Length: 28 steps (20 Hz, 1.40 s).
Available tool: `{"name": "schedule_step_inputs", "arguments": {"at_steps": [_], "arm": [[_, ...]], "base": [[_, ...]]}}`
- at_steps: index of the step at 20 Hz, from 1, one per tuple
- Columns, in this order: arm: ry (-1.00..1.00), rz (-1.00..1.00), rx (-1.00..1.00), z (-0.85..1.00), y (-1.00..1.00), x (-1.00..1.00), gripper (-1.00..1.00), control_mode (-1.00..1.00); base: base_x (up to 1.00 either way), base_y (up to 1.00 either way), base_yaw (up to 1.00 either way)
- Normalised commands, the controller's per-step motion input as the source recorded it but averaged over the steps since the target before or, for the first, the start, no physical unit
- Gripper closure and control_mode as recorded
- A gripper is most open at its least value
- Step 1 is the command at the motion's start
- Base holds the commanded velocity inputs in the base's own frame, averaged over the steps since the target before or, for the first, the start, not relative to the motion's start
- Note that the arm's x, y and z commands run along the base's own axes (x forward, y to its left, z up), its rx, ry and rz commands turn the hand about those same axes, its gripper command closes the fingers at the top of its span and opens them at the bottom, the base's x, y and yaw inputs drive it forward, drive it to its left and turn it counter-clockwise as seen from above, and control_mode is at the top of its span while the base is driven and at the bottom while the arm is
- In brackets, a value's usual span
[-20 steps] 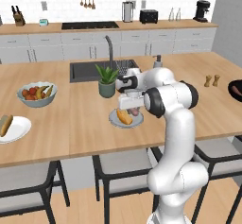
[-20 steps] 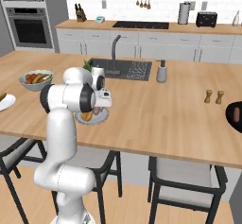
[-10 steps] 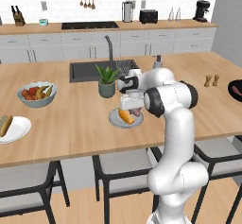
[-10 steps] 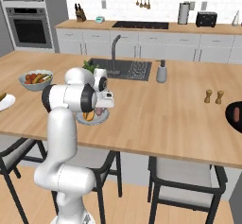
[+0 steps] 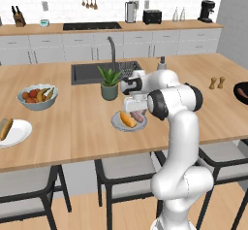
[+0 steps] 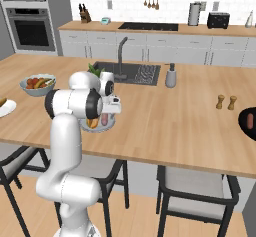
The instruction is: Place one bun and one sausage from the bowl on each plate.
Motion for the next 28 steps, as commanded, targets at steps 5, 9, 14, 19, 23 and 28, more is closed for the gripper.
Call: {"name": "schedule_step_inputs", "arguments": {"at_steps": [5, 9, 14, 19, 23, 28], "arm": [[0.00, 0.00, 0.00, 0.25, 0.00, 0.00, -1.00, -1.00], [0.00, 0.00, 0.00, 0.62, 0.00, -0.25, -1.00, -1.00], [0.00, 0.00, 0.00, 0.43, -0.02, -0.98, -1.00, -1.00], [-0.01, 0.00, 0.02, 0.12, -0.11, -1.00, -1.00, -1.00], [-0.05, 0.00, 0.01, -0.08, -0.12, -1.00, -1.00, -1.00], [-0.03, 0.00, 0.02, -0.09, -0.20, -1.00, -1.00, -1.00]], "base": [[0.00, 0.00, 0.00], [0.00, 0.00, 0.00], [0.00, 0.00, 0.00], [0.00, 0.00, 0.00], [0.00, 0.00, 0.00], [0.00, 0.00, 0.00]]}}
